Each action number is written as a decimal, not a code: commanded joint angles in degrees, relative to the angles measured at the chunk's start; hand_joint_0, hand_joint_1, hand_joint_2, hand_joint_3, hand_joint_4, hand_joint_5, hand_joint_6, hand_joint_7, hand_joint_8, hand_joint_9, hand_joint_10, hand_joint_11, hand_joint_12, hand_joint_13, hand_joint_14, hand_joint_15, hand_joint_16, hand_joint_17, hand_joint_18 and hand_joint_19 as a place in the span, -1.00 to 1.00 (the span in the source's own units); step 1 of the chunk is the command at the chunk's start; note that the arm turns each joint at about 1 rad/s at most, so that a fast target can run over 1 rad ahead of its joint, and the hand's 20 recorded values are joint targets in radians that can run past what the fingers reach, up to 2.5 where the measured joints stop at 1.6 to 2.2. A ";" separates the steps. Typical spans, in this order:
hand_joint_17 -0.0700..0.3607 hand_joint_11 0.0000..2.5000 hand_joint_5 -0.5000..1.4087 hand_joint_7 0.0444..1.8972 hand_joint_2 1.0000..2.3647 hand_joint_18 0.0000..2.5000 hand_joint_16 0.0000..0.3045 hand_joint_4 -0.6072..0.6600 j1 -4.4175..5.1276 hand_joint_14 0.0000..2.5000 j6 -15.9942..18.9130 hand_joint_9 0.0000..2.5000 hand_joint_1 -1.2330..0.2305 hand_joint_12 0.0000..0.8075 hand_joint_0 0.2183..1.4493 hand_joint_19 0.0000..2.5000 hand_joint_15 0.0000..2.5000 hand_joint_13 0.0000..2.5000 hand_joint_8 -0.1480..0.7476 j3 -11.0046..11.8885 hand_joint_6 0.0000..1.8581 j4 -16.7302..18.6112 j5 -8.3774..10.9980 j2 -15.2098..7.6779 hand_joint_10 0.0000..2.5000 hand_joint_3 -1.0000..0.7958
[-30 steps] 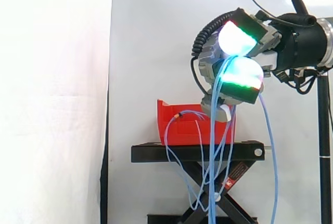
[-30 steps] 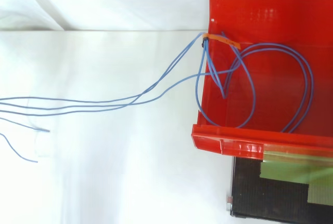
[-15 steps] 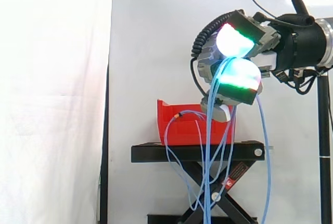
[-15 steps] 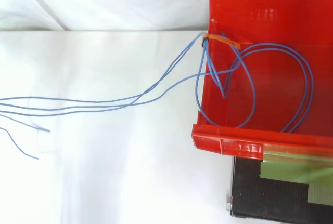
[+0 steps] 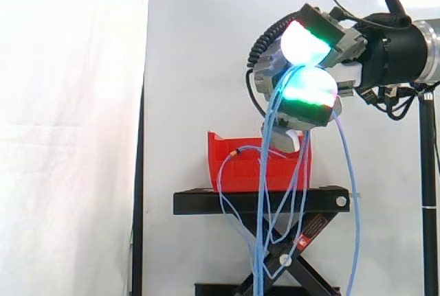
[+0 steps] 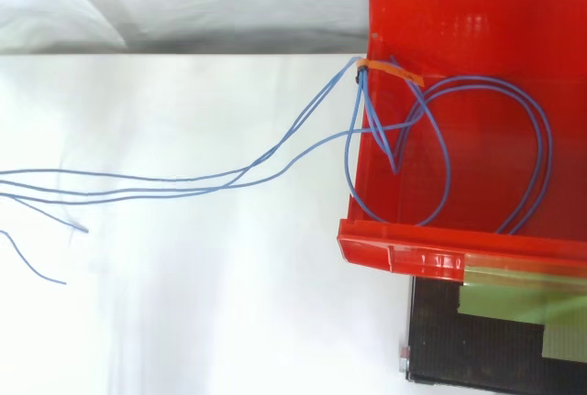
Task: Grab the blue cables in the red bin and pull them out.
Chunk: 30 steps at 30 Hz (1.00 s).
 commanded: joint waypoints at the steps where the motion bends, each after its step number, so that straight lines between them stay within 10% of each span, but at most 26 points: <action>1: -0.27 0.29 0.28 -0.23 -0.98 -0.42 -0.74 0.26 -0.03 -0.56 -0.04 -0.19 -0.69 -0.22 0.08 -0.12 0.19 -0.03 -0.11 0.30 -0.39 0.00 -0.07 0.00 -0.10 -0.76; 30: -0.25 0.24 0.01 -0.45 -0.98 -0.42 -0.73 0.24 -0.47 -0.57 0.49 -0.29 -0.76 -0.23 0.18 -0.11 0.19 -0.06 -0.10 0.30 0.01 0.09 -0.69 0.00 -0.02 -0.68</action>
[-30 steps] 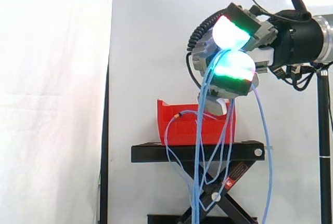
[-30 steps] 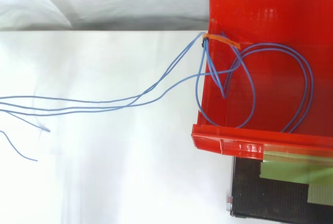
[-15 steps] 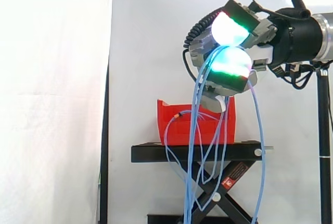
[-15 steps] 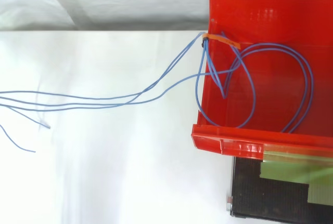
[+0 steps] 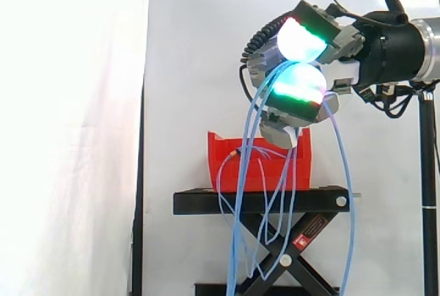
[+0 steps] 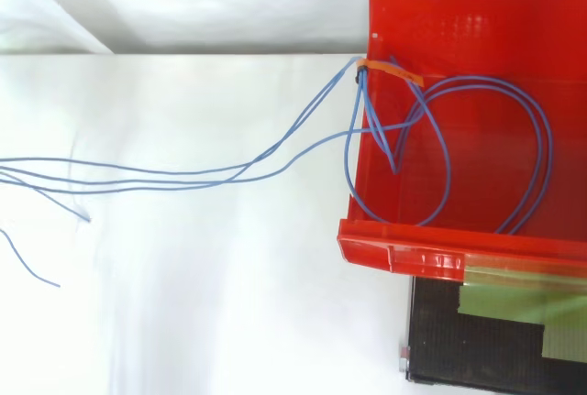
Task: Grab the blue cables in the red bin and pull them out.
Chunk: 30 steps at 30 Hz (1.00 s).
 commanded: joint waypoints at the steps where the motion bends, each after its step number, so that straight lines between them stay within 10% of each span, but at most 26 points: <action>1: -0.24 0.21 0.00 -0.44 -0.98 -0.42 -0.73 0.24 -0.25 -0.57 0.20 -0.30 -0.76 -0.22 0.19 -0.12 0.19 -0.06 -0.10 0.00 0.01 0.01 -0.15 0.00 -0.02 -0.68; 30: -0.24 0.18 -0.05 -0.46 -0.97 -0.47 -0.72 0.20 -0.51 -0.61 0.55 -0.39 -0.78 -0.22 0.30 -0.14 0.20 -0.15 -0.09 0.00 0.02 0.01 -0.24 0.00 0.02 -0.49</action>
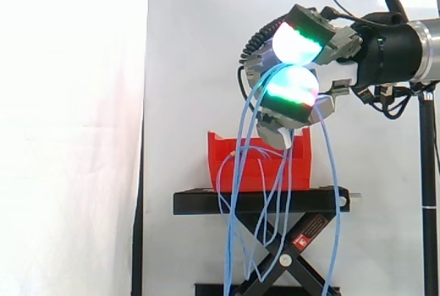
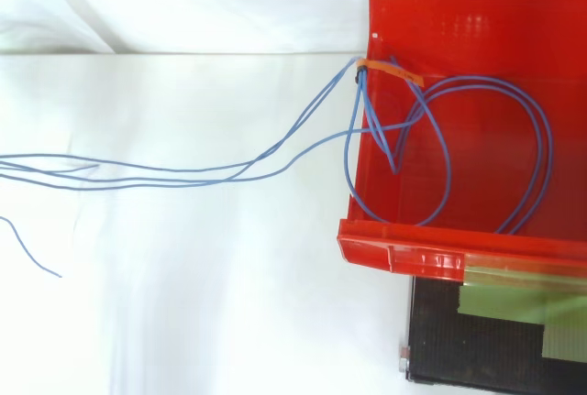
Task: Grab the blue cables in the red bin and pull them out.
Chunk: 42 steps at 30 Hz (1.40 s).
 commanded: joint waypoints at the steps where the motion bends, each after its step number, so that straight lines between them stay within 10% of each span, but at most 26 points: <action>1: -0.24 0.17 -0.05 -0.46 -0.97 -0.48 -0.72 0.20 -0.07 -0.61 0.05 -0.40 -0.79 -0.20 0.30 -0.14 0.20 -0.15 -0.09 0.00 0.02 -0.01 0.00 0.00 0.02 -0.43; 26: -0.23 0.15 -0.09 -0.46 -0.97 -0.58 -0.72 0.12 -0.25 -0.61 0.05 -0.46 -0.80 -0.20 0.42 -0.14 0.17 -0.24 -0.09 0.44 -0.02 0.43 0.00 0.00 -0.01 0.10; 42: -0.24 0.12 -0.05 -0.45 -0.97 -0.59 -0.73 0.16 -0.25 -0.54 -0.04 -0.44 -0.77 -0.22 0.54 -0.11 0.13 -0.25 -0.10 0.44 -0.12 1.75 0.00 0.00 0.04 -0.12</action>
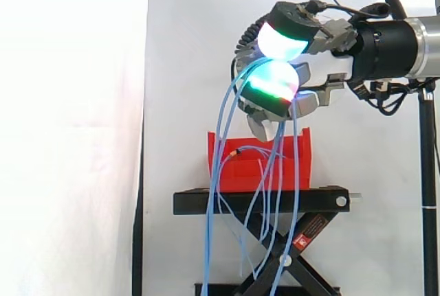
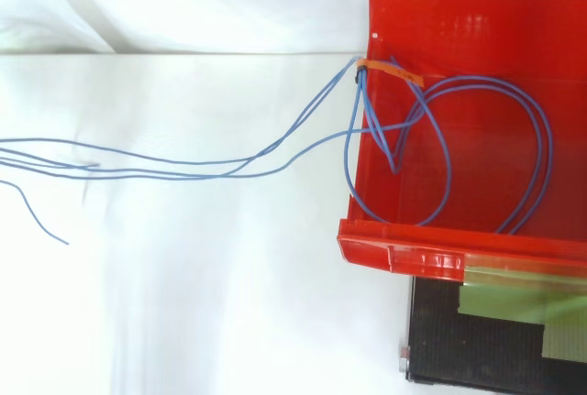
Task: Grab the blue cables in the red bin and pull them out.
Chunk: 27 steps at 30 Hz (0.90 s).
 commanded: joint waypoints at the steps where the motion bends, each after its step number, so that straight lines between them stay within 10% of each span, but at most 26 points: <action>1: -0.24 0.13 -0.05 -0.46 -0.97 -0.60 -0.73 0.16 -0.09 -0.54 0.00 -0.45 -0.76 -0.22 0.55 -0.11 0.13 -0.25 -0.10 0.00 -0.13 0.70 -0.08 0.00 0.04 -0.16; 16: -0.26 0.07 0.02 -0.49 -0.98 -0.59 -0.74 0.19 -0.26 -0.37 0.00 -0.38 -0.67 -0.21 0.65 -0.05 0.04 -0.25 -0.10 0.00 -0.09 2.72 -1.84 0.00 0.10 0.19; 27: -0.24 0.10 0.04 -0.32 -0.96 -0.57 -0.73 0.22 -0.35 -0.57 0.00 -0.46 -0.75 -0.19 0.49 -0.14 0.15 -0.25 -0.09 0.00 -0.52 2.90 -1.84 0.00 0.08 -0.21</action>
